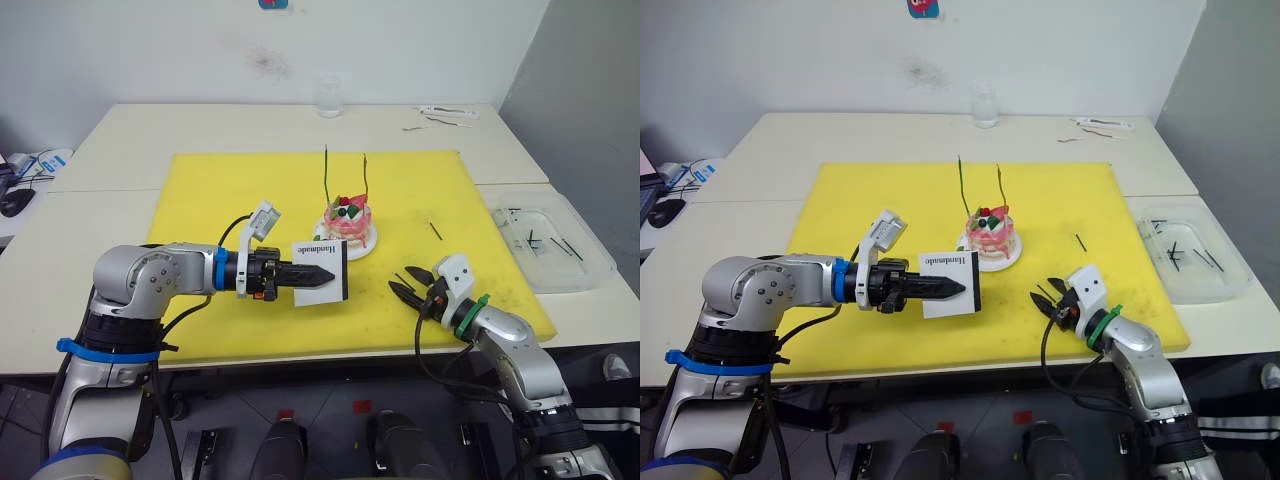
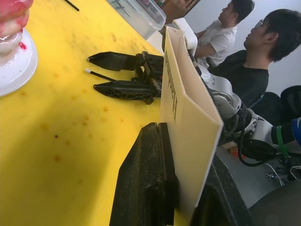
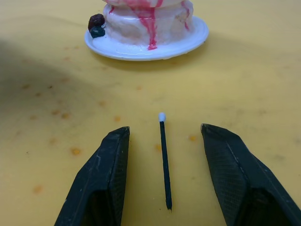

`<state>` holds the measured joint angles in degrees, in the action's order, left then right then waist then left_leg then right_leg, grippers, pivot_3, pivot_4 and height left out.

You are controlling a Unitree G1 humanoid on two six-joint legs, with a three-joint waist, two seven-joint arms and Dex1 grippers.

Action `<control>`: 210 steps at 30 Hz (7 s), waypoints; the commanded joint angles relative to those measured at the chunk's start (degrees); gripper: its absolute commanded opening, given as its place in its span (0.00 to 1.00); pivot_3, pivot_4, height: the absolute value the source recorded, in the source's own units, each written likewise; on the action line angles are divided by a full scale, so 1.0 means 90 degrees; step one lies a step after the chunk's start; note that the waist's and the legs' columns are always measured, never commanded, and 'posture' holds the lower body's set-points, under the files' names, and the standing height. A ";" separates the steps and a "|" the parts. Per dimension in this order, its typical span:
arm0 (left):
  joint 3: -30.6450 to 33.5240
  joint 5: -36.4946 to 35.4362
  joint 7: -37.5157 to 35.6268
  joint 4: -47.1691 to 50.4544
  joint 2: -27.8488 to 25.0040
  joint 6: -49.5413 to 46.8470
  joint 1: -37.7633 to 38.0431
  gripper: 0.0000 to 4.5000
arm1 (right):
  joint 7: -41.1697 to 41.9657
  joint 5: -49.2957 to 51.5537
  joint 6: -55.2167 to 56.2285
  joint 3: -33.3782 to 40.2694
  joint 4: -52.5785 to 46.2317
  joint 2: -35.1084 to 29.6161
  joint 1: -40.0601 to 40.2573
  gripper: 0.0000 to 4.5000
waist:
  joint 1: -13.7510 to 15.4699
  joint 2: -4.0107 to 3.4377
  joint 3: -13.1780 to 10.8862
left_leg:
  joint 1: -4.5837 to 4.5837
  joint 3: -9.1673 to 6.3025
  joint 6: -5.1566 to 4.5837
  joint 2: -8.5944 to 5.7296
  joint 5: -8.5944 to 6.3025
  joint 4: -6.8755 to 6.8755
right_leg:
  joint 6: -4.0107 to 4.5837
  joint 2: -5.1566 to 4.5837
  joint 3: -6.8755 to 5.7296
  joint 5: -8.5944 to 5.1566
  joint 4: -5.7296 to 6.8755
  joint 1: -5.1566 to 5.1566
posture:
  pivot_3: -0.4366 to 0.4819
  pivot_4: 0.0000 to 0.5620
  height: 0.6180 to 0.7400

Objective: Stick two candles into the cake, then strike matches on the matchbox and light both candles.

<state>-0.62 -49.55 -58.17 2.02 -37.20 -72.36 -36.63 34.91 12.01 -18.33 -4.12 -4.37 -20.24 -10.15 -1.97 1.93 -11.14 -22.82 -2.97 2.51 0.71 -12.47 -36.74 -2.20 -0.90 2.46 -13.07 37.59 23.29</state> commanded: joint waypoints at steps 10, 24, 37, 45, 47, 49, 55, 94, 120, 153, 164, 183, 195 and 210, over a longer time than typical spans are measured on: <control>0.0295 -0.0230 0.0078 0.0040 0.0139 -0.0071 -0.0073 0.11 | 0.0002 0.0131 -0.0328 -0.0031 0.0202 0.0109 0.0095 0.01 | -0.0001 0.0000 0.0000 | -0.0002 0.0000 0.0000 0.0001 0.0000 0.0008 | 0.0000 -0.0001 -0.0002 0.0000 -0.0021 -0.0002 | 0.48 0.27 1.00; 0.0231 -0.0160 0.0339 0.0028 0.0245 -0.0034 -0.0120 0.11 | 0.0897 0.0475 -0.1589 -0.0026 -0.2135 -0.1571 -0.0423 0.01 | 0.0014 -0.0014 -0.0010 | -0.0020 0.0008 0.0000 -0.0005 0.0000 0.0066 | -0.0003 -0.0007 0.0000 0.0002 -0.0065 0.0018 | 0.48 0.27 1.00; 0.0056 0.0294 0.0695 -0.0576 0.0972 0.0322 -0.0750 0.11 | 0.1542 -0.0139 -0.2165 -0.1102 -0.2979 -0.2774 -0.2521 0.01 | 0.0017 -0.0011 -0.0011 | -0.0032 0.0008 0.0000 -0.0014 0.0000 0.0077 | -0.0032 -0.0016 -0.0007 0.0009 -0.0078 0.0027 | 0.48 0.27 1.00; 0.0039 0.0354 0.0632 -0.0620 0.0970 0.0314 -0.0764 0.11 | 0.1553 -0.0303 -0.2121 -0.1174 -0.2949 -0.2698 -0.2719 0.01 | 0.0016 -0.0011 -0.0011 | -0.0035 0.0005 0.0000 -0.0011 0.0000 0.0078 | -0.0038 -0.0015 -0.0010 0.0011 -0.0071 0.0035 | 0.48 0.27 1.00; 0.0026 0.0365 0.0622 -0.0633 0.0973 0.0321 -0.0773 0.11 | 0.1566 -0.0317 -0.2106 -0.1191 -0.2936 -0.2691 -0.2752 0.01 | 0.0017 -0.0011 -0.0011 | -0.0034 0.0005 0.0000 -0.0012 0.0000 0.0077 | -0.0038 -0.0015 -0.0010 0.0011 -0.0070 0.0034 | 0.48 0.27 1.00; 0.0006 0.0378 0.0616 -0.0651 0.0990 0.0337 -0.0786 0.11 | 0.1571 -0.0319 -0.2112 -0.1218 -0.2935 -0.2653 -0.2796 0.01 | 0.0016 -0.0011 -0.0011 | -0.0034 0.0005 0.0000 -0.0012 0.0000 0.0076 | -0.0038 -0.0015 -0.0009 0.0011 -0.0070 0.0034 | 0.48 0.27 1.00; -0.0014 0.0381 0.0591 -0.0699 0.1064 0.0339 -0.0852 0.11 | 0.1555 -0.0374 -0.2152 -0.1352 -0.2848 -0.2510 -0.2994 0.01 | 0.0016 -0.0011 -0.0011 | -0.0035 0.0004 0.0000 -0.0011 0.0000 0.0077 | -0.0039 -0.0015 -0.0011 0.0012 -0.0070 0.0034 | 0.48 0.27 1.00; 0.0873 -0.0322 0.1187 -0.0398 0.1337 -0.0339 -0.0608 0.11 | 0.1983 0.0239 -0.2940 -0.0867 -0.3184 -0.2832 -0.3167 0.01 | 0.0021 -0.0004 -0.0018 | -0.0029 0.0004 0.0001 -0.0012 0.0000 0.0074 | -0.0042 -0.0016 -0.0009 0.0015 -0.0068 0.0028 | 0.48 0.27 1.00; 0.0783 -0.0422 0.1179 0.0324 0.0702 -0.0466 0.0277 0.11 | -0.0067 -0.0320 -0.2128 -0.0923 -0.0704 -0.0304 -0.5039 0.01 | 0.0015 -0.0004 -0.0019 | -0.0026 0.0005 0.0001 -0.0009 0.0000 0.0076 | -0.0041 -0.0016 -0.0009 0.0015 -0.0063 0.0030 | 0.48 0.27 1.00; 0.0691 -0.0352 0.1094 0.0239 0.0653 -0.0317 0.0260 0.11 | -0.0216 -0.1061 -0.1604 -0.1100 0.0119 0.0139 -0.5092 0.01 | 0.0008 -0.0005 -0.0019 | -0.0034 0.0004 0.0001 -0.0007 0.0000 0.0083 | -0.0038 -0.0014 -0.0009 0.0015 -0.0059 0.0043 | 0.48 0.27 1.00; 0.0669 -0.0317 0.1050 0.0195 0.0634 -0.0290 0.0214 0.11 | -0.0192 -0.1074 -0.1591 -0.1087 0.0128 0.0154 -0.5110 0.01 | 0.0008 -0.0005 -0.0019 | -0.0034 0.0004 0.0001 -0.0008 0.0000 0.0083 | -0.0038 -0.0014 -0.0009 0.0015 -0.0060 0.0043 | 0.48 0.27 1.00; 0.0605 -0.0323 0.0882 0.0231 0.0569 -0.0278 0.0227 0.11 | -0.0214 -0.1038 -0.1645 -0.1046 0.0008 0.0208 -0.5159 0.01 | 0.0007 -0.0005 -0.0019 | -0.0034 0.0004 0.0001 -0.0008 0.0000 0.0083 | -0.0038 -0.0014 -0.0009 0.0015 -0.0060 0.0043 | 0.48 0.27 1.00; 0.0559 -0.0341 0.0854 0.0236 0.0551 -0.0298 0.0192 0.11 | -0.0252 -0.1046 -0.1749 -0.1028 -0.0152 0.0236 -0.5144 0.01 | 0.0007 -0.0005 -0.0019 | -0.0034 0.0004 0.0001 -0.0007 0.0000 0.0084 | -0.0038 -0.0014 -0.0009 0.0015 -0.0060 0.0043 | 0.48 0.27 1.00; 0.0544 -0.0341 0.0885 0.0243 0.0574 -0.0317 0.0178 0.11 | -0.0304 -0.1059 -0.1782 -0.0993 -0.0231 0.0099 -0.5005 0.01 | 0.0007 -0.0005 -0.0019 | -0.0035 0.0004 0.0001 -0.0007 0.0000 0.0084 | -0.0038 -0.0014 -0.0009 0.0014 -0.0061 0.0043 | 0.48 0.27 1.00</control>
<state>4.33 -51.70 -49.58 2.82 -31.75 -75.59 -34.06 32.52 2.87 -34.68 -14.62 -3.89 -19.01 -54.73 -1.91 1.88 -11.32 -23.13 -2.93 2.52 0.64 -12.46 -35.98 -2.54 -1.03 2.38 -12.94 37.04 23.67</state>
